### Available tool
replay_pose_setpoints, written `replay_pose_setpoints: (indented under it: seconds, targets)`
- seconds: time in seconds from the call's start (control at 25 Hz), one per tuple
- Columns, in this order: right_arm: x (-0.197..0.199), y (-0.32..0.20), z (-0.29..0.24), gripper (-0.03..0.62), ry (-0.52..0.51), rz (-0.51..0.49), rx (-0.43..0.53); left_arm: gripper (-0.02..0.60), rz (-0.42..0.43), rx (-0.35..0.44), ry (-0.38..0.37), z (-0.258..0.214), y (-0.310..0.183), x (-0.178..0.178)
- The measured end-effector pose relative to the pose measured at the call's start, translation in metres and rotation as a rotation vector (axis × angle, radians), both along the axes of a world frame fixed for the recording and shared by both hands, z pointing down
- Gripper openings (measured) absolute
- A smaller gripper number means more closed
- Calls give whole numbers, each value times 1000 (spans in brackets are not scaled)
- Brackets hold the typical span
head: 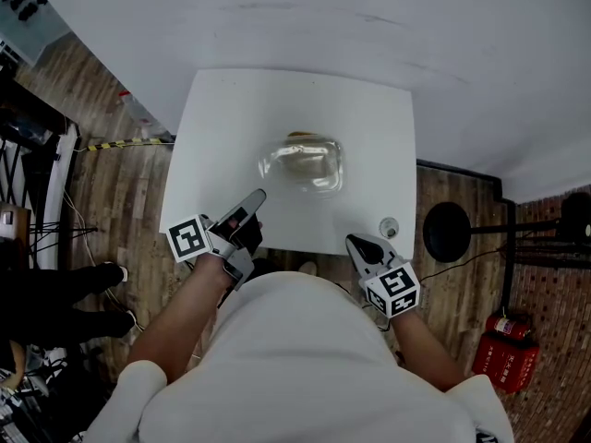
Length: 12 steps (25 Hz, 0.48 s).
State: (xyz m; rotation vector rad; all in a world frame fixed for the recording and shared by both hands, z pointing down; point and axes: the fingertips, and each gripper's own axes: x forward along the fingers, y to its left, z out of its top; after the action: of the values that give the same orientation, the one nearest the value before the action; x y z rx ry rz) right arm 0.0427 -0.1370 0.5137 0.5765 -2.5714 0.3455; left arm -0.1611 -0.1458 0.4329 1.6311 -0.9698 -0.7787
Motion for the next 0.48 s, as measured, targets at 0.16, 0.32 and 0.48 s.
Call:
replay_pose_setpoints:
  seconds: [0.16,0.32,0.48]
  targets:
    - [0,0,2,6,4,2,-3,57,3,0,0,2,-1,-1]
    - [2,1,5,6,8,-3,-6,58,3,-3,0,4,-3,2]
    - [0,2,4,6,9,-4,-6,58,6,-2,-4,3,-3,1]
